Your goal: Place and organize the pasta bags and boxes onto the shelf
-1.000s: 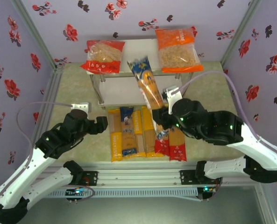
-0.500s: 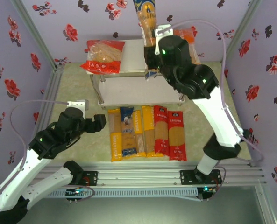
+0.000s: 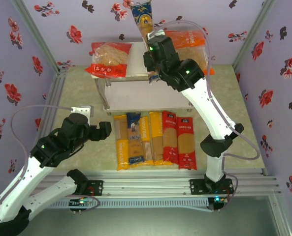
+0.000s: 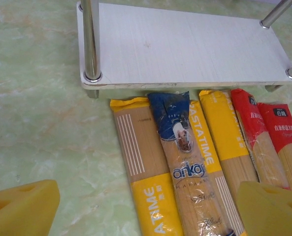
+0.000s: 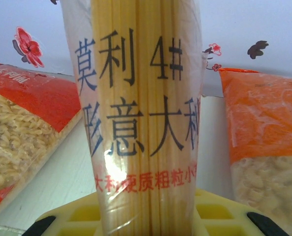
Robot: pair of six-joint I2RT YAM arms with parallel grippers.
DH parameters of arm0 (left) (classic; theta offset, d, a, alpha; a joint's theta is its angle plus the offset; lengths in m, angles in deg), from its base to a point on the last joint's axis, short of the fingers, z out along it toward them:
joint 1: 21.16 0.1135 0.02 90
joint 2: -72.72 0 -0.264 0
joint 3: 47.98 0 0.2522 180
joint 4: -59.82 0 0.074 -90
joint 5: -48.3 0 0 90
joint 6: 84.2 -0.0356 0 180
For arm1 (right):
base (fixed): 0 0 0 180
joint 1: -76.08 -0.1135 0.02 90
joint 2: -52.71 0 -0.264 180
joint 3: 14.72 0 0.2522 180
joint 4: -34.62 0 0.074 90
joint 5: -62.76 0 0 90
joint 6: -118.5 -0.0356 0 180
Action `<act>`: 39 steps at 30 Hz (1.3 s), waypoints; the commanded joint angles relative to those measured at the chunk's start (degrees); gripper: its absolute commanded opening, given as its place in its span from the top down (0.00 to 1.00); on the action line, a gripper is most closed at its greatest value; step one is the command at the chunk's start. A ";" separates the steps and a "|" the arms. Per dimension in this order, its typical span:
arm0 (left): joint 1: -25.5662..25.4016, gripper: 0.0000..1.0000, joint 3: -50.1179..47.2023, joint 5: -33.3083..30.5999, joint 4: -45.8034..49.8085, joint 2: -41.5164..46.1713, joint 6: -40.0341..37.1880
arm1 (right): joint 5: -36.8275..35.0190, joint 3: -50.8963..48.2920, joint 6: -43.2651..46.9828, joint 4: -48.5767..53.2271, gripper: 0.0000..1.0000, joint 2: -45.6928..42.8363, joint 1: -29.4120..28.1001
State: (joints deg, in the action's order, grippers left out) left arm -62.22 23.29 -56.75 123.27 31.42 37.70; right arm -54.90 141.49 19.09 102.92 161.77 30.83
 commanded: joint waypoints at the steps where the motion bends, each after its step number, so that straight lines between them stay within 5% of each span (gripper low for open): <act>1: 0.63 0.06 1.02 -0.96 0.93 -0.44 -1.74 | -4.24 1.86 -0.11 -9.90 1.00 -0.17 1.42; 28: 1.33 0.05 -0.91 -1.16 1.02 0.25 -2.12 | -3.74 -0.62 -8.49 -10.01 1.00 6.38 5.78; 34: 1.51 0.05 -1.41 -1.25 1.22 0.93 -2.02 | -2.70 -0.62 -9.37 -9.68 0.86 7.49 6.05; 39: 1.63 0.05 -1.79 -1.25 1.20 1.37 -2.02 | -2.25 -0.86 -9.78 -9.33 0.85 7.63 6.06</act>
State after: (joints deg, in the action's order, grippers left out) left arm -61.26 21.96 -56.75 123.62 32.18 36.65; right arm -56.15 141.12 10.87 98.18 167.95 36.44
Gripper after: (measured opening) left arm 0.952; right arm 0.280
